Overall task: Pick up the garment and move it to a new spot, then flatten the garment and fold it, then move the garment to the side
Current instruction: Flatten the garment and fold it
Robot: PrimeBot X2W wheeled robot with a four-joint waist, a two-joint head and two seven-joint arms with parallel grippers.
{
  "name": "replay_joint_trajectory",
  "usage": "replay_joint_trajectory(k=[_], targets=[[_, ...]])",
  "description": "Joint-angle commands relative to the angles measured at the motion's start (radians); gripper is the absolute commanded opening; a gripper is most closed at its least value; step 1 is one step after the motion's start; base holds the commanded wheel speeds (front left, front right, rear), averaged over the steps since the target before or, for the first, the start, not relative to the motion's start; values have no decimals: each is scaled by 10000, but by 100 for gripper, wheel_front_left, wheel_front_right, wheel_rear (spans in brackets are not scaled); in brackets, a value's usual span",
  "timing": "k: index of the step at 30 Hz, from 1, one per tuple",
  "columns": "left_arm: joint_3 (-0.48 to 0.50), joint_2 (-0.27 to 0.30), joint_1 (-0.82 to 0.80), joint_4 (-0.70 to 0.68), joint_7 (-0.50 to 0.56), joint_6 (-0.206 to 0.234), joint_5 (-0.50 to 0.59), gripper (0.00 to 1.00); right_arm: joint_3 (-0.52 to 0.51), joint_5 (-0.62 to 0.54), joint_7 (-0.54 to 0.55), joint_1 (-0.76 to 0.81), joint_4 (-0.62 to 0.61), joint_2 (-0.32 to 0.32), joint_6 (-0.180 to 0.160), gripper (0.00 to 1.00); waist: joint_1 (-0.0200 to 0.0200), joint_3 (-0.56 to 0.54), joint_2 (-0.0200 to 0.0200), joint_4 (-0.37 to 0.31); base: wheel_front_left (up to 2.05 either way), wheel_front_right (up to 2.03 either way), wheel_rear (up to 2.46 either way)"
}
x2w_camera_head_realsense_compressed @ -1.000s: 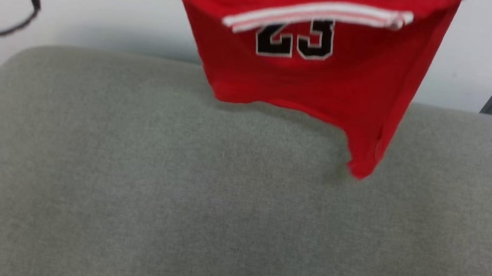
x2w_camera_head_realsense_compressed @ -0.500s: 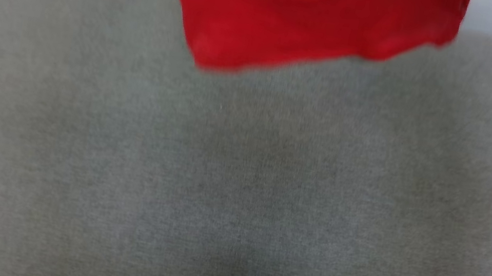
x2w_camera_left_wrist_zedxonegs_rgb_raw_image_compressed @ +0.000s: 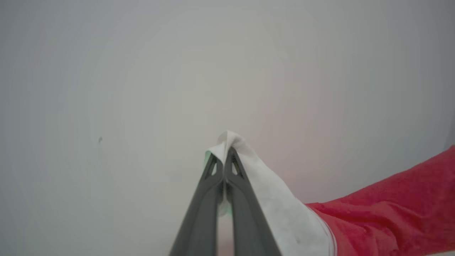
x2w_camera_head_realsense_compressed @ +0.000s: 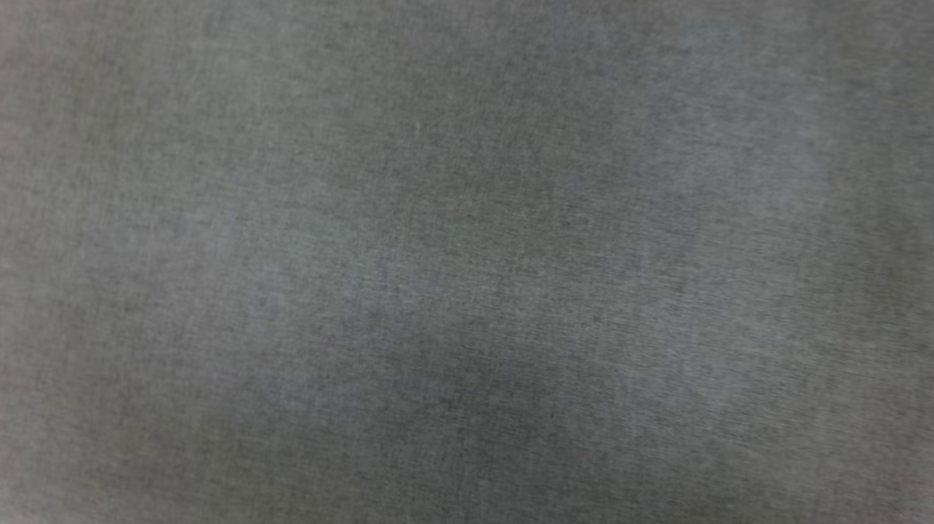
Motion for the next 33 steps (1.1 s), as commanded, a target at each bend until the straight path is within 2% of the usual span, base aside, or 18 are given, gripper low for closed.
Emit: replay_joint_trajectory(k=[1, 4, 7, 11, 14, 20, 24, 27, 30, 31, 33], targets=[[-85, 32, 307, 49, -74, 26, -106, 0, 245, 112, -44, 195, 161, 18, -15, 0, -1, 75, 0, 133, 0, 0, 0], [-466, -42, 931, 167, 143, 24, -385, 0, 719, 772, 157, 664, 629, 22, -15, 0, -1, -111, 0, 231, 0, 0, 0], [-888, -11, 1695, 175, 881, 25, -793, 0, 985, 1894, 719, 1219, 727, 0, -15, 0, -1, -375, 0, 318, 0, 0, 0], [-1497, 309, 2738, -109, 1807, 24, -1294, 0, 1716, 3155, 1683, 2157, 142, -353, -15, 0, -1, -848, 0, 359, 0, 0, 0], [-1948, 647, 3757, -528, 2440, 24, -1690, 0, 2340, 4043, 2540, 3078, -584, -809, -15, 0, -1, -1339, 0, 345, 0, 0, 0], [-2588, 1444, 5788, -1489, 3357, 23, -2348, 0, 3389, 5475, 4107, 5074, -2309, -2186, -15, 0, -1, -2305, 0, 367, 0, 0, 0], [-2696, 1904, 7060, -2261, 3912, 45, -2849, 0, 3539, 6175, 4667, 6265, -3178, -2915, -15, 0, -1, -2830, 0, 357, 0, 0, 0], [-2632, 2296, 7980, -3134, 4133, 332, -3229, 0, 3524, 6674, 5101, 7098, -3747, -3362, -15, 0, -1, -3151, 0, 350, 0, 0, 0], [-2510, 2894, 8822, -4296, 4339, 827, -3603, 0, 3427, 6959, 5459, 7800, -4300, -3805, -15, 0, -1, -3398, 0, 347, 0, 0, 0], [-2510, 2894, 8822, -4296, 4339, 827, -3603, 0, 3427, 6959, 5459, 7800, -4300, -3805, -15, 0, -1, -3398, 0, 347, 0, 0, 0], [-2450, 3389, 9391, -5219, 4551, 1250, -3830, 0, 3319, 7187, 5751, 8271, -4670, -4070, -15, 0, -1, -3523, 0, 347, 0, 0, 0]])
